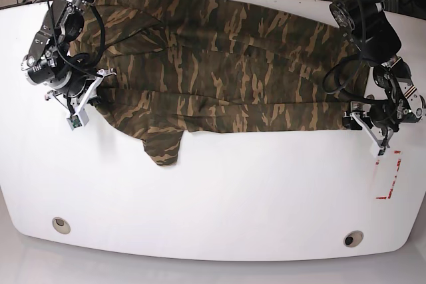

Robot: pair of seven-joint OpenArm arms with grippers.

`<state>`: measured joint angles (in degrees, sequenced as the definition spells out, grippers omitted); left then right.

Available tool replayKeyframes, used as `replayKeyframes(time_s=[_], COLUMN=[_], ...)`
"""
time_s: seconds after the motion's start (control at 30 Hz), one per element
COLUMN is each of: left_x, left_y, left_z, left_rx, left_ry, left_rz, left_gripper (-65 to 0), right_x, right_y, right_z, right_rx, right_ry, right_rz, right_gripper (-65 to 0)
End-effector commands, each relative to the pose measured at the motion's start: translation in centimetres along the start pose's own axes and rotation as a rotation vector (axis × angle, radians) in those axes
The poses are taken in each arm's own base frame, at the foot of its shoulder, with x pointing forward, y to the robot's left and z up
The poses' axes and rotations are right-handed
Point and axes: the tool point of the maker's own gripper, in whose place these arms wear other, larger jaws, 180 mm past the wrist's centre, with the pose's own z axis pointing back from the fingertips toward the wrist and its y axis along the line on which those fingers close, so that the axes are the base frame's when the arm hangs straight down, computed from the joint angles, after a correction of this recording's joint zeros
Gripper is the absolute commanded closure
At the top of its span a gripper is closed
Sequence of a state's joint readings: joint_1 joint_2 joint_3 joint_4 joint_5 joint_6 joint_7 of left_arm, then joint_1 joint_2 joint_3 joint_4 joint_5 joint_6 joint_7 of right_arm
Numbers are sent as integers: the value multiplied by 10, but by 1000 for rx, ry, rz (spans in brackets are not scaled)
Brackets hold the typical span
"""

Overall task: Layout the t-shirt on the table in an organized manner, then fold the t-shirt properly
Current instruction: 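Release the hem and regrasp the folded edge with both grippers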

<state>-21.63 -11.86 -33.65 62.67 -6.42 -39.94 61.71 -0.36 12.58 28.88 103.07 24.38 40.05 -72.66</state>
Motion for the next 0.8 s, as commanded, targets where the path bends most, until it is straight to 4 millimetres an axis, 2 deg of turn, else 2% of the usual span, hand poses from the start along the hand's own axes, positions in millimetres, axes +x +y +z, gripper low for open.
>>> replayKeyframes(time_s=[0.0,0.27,0.47,0.77], left_x=[21,24,37,38], left_y=[7,5,-8,-12], left_z=[9,8,4,2], left_rx=[14,10,-1,-5], left_ry=[-53,-62,-78,-71], left_rz=[-8,-12,-74,-96], left_gripper=[-358,-358,-358,-358], right_x=[15,14,14,14], right_y=[-5,-6,-6,-6], right_z=[7,7,7,7], right_rx=[-14,-16,-16,-16], right_ry=[-50,-51,-51,-51], right_rz=[13,11,11,11], right_gripper=[-48,-48,-48,-48])
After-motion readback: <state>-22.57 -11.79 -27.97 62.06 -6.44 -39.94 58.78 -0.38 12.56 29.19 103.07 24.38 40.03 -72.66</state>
